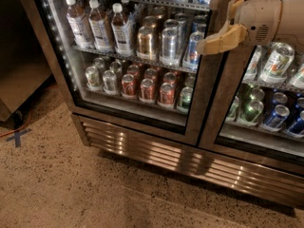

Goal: Open left fridge door

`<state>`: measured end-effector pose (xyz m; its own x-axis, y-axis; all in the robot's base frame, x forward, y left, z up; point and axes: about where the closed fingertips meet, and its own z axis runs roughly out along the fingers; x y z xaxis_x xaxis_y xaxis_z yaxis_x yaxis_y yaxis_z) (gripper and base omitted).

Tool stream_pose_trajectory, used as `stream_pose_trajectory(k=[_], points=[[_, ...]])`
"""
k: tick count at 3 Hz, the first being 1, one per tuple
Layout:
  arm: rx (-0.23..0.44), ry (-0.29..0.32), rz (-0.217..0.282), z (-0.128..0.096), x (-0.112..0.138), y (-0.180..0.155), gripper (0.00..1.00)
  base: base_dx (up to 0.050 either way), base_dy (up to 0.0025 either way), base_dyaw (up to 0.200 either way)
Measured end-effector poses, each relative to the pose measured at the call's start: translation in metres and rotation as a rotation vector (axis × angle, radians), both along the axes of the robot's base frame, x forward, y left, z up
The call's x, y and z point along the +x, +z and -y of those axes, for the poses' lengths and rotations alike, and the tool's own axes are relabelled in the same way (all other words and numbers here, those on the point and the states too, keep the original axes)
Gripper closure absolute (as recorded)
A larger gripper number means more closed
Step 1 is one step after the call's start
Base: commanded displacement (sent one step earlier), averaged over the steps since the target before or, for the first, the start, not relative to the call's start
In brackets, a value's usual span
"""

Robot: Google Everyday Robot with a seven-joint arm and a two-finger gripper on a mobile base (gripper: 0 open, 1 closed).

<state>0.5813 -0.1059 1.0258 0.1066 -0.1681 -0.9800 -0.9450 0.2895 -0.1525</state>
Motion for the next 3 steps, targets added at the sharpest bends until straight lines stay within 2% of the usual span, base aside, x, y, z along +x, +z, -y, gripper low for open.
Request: stream_pose_trajectory(k=[1,2,3], points=[[0.0,0.0,0.0,0.0,0.0,0.0,0.0,0.0,0.0,0.0],[0.0,0.0,0.0,0.0,0.0,0.0,0.19,0.0,0.0,0.0],[0.0,0.0,0.0,0.01,-0.006,-0.001,0.42,0.0,0.0,0.0]])
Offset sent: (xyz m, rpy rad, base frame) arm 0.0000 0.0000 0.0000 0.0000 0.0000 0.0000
